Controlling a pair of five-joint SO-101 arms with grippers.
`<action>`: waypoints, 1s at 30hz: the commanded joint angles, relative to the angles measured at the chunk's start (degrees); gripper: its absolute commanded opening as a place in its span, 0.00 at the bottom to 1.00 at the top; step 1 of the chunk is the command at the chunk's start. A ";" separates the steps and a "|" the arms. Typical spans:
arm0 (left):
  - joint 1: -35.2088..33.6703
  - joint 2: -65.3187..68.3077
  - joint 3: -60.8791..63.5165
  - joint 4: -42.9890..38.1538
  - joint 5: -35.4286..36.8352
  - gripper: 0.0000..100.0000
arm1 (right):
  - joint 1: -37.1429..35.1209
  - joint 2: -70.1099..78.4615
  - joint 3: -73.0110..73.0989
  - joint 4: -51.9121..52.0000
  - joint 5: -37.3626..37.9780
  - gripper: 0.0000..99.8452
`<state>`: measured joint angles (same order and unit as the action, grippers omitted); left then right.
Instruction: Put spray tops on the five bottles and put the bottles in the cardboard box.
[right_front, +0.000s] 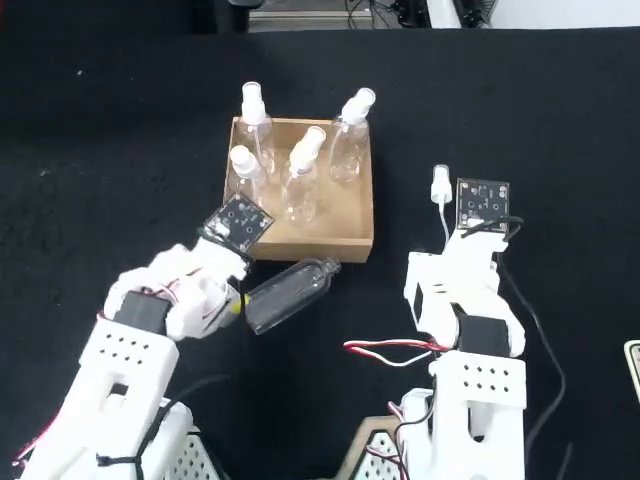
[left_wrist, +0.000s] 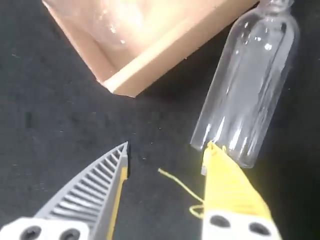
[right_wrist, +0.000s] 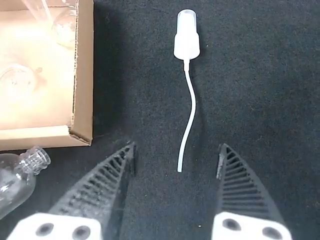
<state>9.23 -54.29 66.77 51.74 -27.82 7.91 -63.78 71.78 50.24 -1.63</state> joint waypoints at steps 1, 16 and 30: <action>-0.40 0.18 3.38 -6.68 2.64 0.22 | 0.62 0.57 -0.57 -1.58 0.26 0.22; 22.11 0.09 4.88 -4.66 12.57 0.23 | 0.35 0.57 -0.57 -1.23 0.26 0.22; 29.05 0.09 2.59 -7.47 14.51 0.22 | 0.35 0.57 -13.32 10.46 4.75 0.22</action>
<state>38.33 -54.29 73.80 43.03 -14.02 7.91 -63.78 67.21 54.55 0.31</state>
